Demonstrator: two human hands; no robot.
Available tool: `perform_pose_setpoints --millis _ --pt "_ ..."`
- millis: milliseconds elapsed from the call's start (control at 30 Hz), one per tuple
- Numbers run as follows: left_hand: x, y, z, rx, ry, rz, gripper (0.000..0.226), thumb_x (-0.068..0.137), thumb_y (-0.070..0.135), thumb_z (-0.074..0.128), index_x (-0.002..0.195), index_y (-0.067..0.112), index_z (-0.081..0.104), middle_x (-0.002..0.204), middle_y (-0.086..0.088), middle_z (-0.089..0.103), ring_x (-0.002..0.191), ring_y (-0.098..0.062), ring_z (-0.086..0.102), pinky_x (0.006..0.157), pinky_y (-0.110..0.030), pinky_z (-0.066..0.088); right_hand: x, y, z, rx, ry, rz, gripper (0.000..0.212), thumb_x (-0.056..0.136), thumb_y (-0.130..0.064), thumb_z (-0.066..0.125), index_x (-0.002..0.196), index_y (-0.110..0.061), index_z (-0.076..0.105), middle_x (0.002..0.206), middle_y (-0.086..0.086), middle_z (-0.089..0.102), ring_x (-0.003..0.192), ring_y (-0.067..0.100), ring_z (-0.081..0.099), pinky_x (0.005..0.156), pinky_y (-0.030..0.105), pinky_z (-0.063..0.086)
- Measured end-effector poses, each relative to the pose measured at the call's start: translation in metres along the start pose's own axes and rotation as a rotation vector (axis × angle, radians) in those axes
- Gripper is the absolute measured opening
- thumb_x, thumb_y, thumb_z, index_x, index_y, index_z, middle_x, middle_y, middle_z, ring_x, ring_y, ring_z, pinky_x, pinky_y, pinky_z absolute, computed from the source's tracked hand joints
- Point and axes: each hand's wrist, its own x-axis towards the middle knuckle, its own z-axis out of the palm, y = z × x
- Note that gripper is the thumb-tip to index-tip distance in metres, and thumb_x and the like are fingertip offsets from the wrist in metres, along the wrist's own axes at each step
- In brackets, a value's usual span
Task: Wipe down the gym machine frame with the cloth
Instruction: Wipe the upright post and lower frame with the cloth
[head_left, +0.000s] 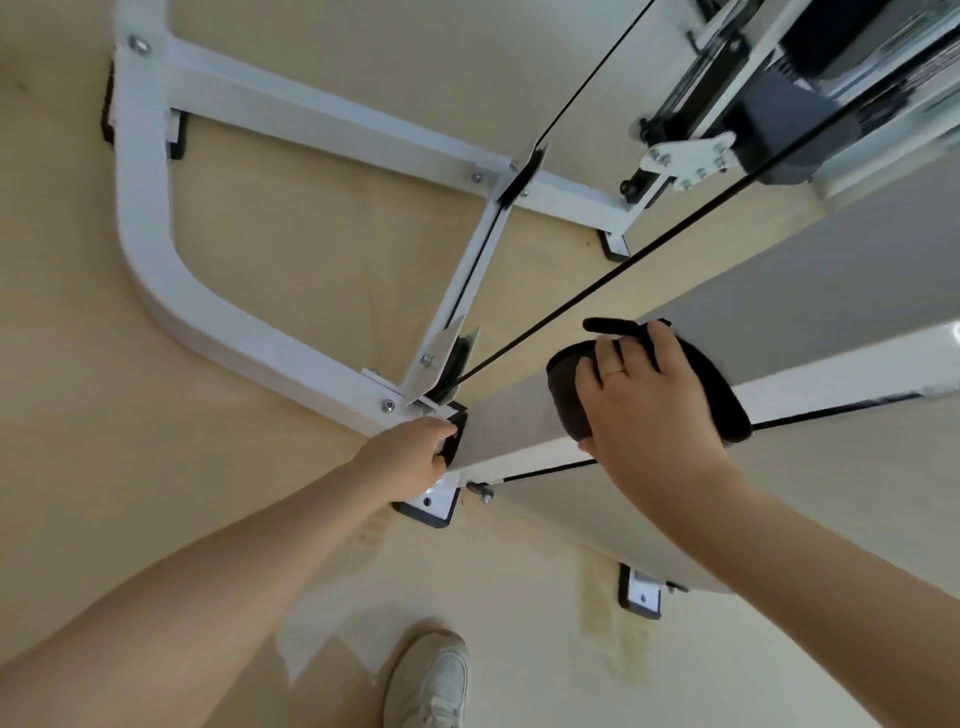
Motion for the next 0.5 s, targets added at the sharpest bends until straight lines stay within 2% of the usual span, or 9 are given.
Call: perform_pose_setpoints --millis 67,100,133,200,267,333,433,500 --pt "-0.006 0.02 -0.003 -0.15 0.002 0.056 0.058 0.095 0.019 0.042 0.147 0.028 0.018 0.126 0.0 0.053 0.098 -0.018 0.059 0.079 -0.027 0.047 -0.021 0.028 -0.01 0.008 0.059 0.067 0.065 0.096 -0.049 0.031 0.141 -0.002 0.024 0.146 0.019 0.031 0.135 0.035 0.028 0.115 0.049 0.003" --pt "-0.008 0.031 -0.005 -0.209 0.004 0.094 0.063 0.094 0.02 0.044 0.147 0.032 0.013 0.128 0.0 0.053 0.101 -0.018 0.059 0.082 -0.029 0.048 -0.031 0.038 -0.013 0.0 0.1 0.094 0.067 0.095 -0.051 0.03 0.141 -0.003 0.026 0.146 0.018 0.033 0.135 0.034 0.028 0.115 0.049 0.004" --pt "-0.009 0.04 -0.006 -0.252 0.011 0.132 0.067 0.093 0.023 0.047 0.148 0.035 0.009 0.137 0.001 0.046 0.113 -0.018 0.055 0.089 -0.028 0.046 -0.038 0.043 -0.013 -0.018 0.135 0.111 0.069 0.094 -0.053 0.03 0.141 -0.003 0.028 0.146 0.018 0.034 0.136 0.034 0.028 0.115 0.049 0.004" --pt "-0.009 0.052 -0.005 -0.287 0.018 0.192 0.07 0.092 0.025 0.051 0.148 0.034 0.009 0.15 0.008 0.028 0.133 -0.011 0.035 0.1 -0.022 0.031 -0.042 0.041 -0.009 -0.065 0.15 0.113 0.071 0.094 -0.053 0.03 0.142 0.0 0.025 0.146 0.018 0.033 0.138 0.035 0.025 0.115 0.051 0.002" --pt "-0.006 0.058 0.003 -0.287 0.014 0.229 0.071 0.092 0.023 0.053 0.148 0.031 0.011 0.153 0.011 0.019 0.138 -0.008 0.024 0.104 -0.019 0.022 -0.033 0.024 0.0 -0.137 0.116 0.076 0.069 0.095 -0.048 0.033 0.142 0.003 0.023 0.143 0.022 0.035 0.136 0.038 0.026 0.113 0.055 0.003" --pt "-0.004 0.059 0.016 -0.306 0.011 0.252 0.074 0.09 0.017 0.053 0.148 0.032 0.009 0.153 0.015 0.017 0.138 -0.004 0.023 0.107 -0.019 0.022 -0.012 -0.001 0.012 -0.224 0.07 0.014 0.064 0.093 -0.041 0.04 0.138 0.004 0.03 0.134 0.024 0.044 0.129 0.041 0.033 0.11 0.059 0.012" --pt "-0.001 0.055 0.027 -0.4 0.007 0.233 0.074 0.087 0.005 0.05 0.146 0.034 0.016 0.141 0.027 0.026 0.129 0.012 0.026 0.096 -0.007 0.026 0.019 -0.041 0.031 -0.295 0.014 -0.087 0.055 0.088 -0.037 0.049 0.129 0.0 0.045 0.124 0.021 0.052 0.122 0.044 0.039 0.106 0.06 0.016" --pt "-0.001 0.053 0.027 -0.492 -0.018 0.186 0.069 0.089 0.005 0.047 0.145 0.036 0.02 0.139 0.027 0.031 0.127 0.012 0.028 0.092 -0.01 0.028 0.028 -0.052 0.037 -0.312 0.006 -0.137 0.05 0.088 -0.033 0.051 0.127 -0.002 0.049 0.124 0.021 0.052 0.12 0.045 0.04 0.104 0.061 0.018"
